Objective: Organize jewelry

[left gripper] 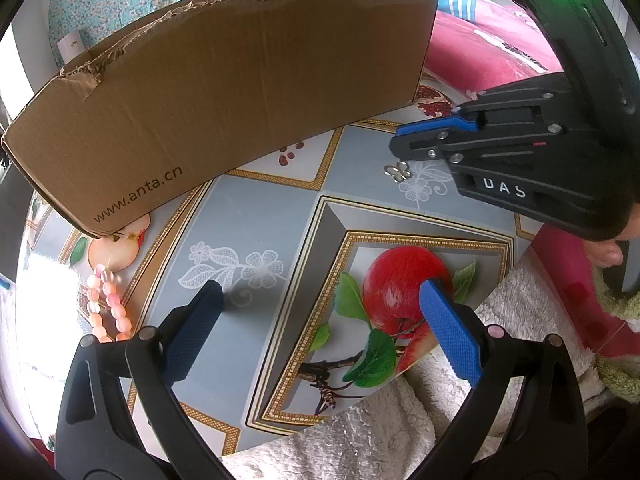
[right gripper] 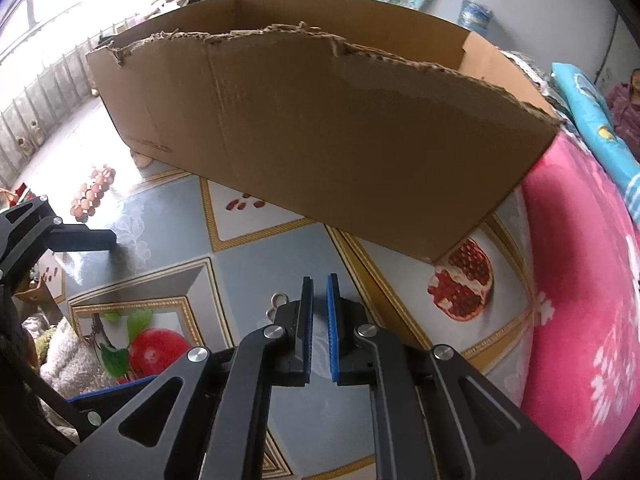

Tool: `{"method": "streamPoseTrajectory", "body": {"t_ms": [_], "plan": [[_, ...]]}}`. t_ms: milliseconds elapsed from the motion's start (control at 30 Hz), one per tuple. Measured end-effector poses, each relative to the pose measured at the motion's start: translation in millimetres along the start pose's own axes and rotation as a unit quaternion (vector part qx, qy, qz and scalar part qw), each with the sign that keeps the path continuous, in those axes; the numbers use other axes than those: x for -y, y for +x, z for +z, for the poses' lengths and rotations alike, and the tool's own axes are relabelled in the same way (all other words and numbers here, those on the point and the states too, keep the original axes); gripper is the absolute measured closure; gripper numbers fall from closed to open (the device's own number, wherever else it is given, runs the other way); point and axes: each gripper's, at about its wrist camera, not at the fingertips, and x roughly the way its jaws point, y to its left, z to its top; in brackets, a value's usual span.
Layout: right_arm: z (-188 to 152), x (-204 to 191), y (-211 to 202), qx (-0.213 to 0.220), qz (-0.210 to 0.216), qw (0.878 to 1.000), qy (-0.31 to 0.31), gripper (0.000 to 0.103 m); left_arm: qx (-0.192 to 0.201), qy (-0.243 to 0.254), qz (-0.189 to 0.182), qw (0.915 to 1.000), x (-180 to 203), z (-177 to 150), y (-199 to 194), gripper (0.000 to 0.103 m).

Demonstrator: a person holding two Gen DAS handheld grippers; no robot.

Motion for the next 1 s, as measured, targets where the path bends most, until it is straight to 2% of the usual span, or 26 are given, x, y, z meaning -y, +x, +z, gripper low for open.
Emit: {"method": "streamPoseTrajectory", "body": {"t_ms": [233, 333, 367, 533, 667, 800, 1000], "plan": [[-11, 1, -6, -0.009, -0.013, 1.000, 0.024, 0.094, 0.000, 0.000, 0.000, 1.0000, 0, -1, 0, 0.008], [-15, 4, -8, -0.012, -0.023, 0.999, 0.040, 0.079, 0.001, 0.000, 0.000, 1.0000, 0, -1, 0, 0.008], [-16, 6, -9, -0.013, -0.022, 0.999, 0.048, 0.079, 0.001, 0.000, 0.000, 1.0000, 0, -1, 0, 0.008], [-23, 18, -13, -0.009, 0.023, 0.995, 0.092, 0.079, 0.001, 0.003, -0.001, 1.0000, -1, 0, 0, 0.008], [-26, 9, -16, -0.007, 0.052, 0.996, 0.066, 0.079, 0.002, 0.003, -0.001, 1.0000, 0, 0, -1, 0.008], [-27, -5, -12, -0.010, 0.048, 0.998, 0.025, 0.079, 0.002, 0.003, -0.001, 1.0000, 0, 0, -1, 0.008], [-22, 4, -9, -0.004, 0.069, 0.997, 0.018, 0.080, 0.002, 0.003, -0.001, 1.0000, 0, -1, 0, 0.008]]}}
